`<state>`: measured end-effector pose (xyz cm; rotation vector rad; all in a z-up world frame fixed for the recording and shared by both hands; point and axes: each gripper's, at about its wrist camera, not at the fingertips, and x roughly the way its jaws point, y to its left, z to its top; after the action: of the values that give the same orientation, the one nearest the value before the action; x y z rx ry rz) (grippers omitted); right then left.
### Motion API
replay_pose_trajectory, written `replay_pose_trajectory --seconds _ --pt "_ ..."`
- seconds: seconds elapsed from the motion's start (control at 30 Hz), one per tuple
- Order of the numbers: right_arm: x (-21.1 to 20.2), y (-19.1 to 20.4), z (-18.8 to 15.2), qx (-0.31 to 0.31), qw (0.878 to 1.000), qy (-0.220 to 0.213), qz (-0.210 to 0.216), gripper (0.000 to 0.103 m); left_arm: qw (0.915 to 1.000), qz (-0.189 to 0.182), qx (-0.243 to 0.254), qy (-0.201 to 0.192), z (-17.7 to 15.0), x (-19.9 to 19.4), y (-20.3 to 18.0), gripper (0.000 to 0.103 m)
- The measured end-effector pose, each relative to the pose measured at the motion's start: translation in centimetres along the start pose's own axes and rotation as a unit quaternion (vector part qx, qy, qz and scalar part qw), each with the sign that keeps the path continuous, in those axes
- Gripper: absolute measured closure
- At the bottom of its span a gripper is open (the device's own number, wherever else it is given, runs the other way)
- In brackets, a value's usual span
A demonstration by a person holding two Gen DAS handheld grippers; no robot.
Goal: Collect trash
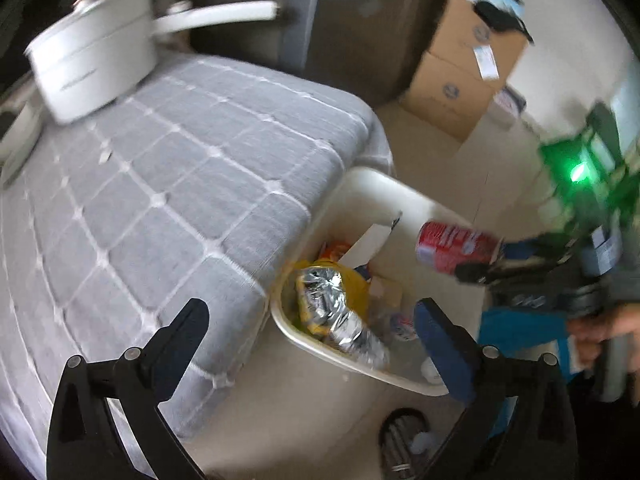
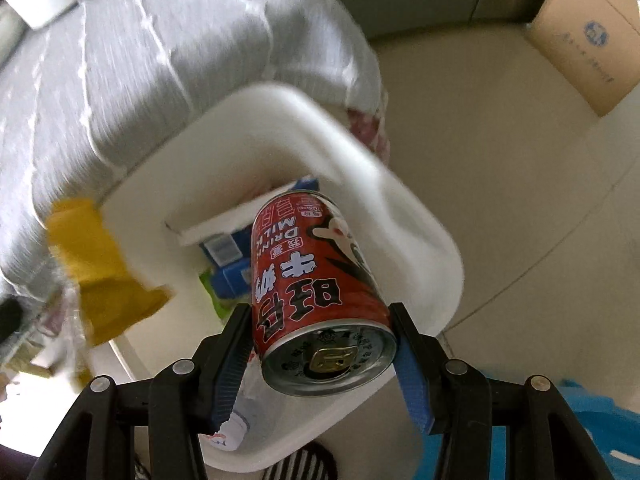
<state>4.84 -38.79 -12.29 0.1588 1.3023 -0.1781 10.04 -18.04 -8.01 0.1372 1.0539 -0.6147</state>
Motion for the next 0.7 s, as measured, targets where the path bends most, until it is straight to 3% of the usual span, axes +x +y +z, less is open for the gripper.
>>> replay_pose_trajectory --seconds 0.37,0.47,0.7 --pt "1.7 0.5 0.1 0.001 0.999 0.039 0.016 0.044 0.9989 -0.002 -0.044 -0.018 -1.5 -2.6 1.7 0.0" --pt "1.0 0.7 0.1 0.0 0.999 0.029 0.021 0.03 0.9981 -0.001 -0.053 -0.033 -1.8 -3.5 2.0 0.0" --pt "-1.1 0.4 -0.2 0.023 0.999 -0.006 0.044 0.028 0.9964 0.024 -0.05 -0.063 -3.0 -5.8 1.8 0.0"
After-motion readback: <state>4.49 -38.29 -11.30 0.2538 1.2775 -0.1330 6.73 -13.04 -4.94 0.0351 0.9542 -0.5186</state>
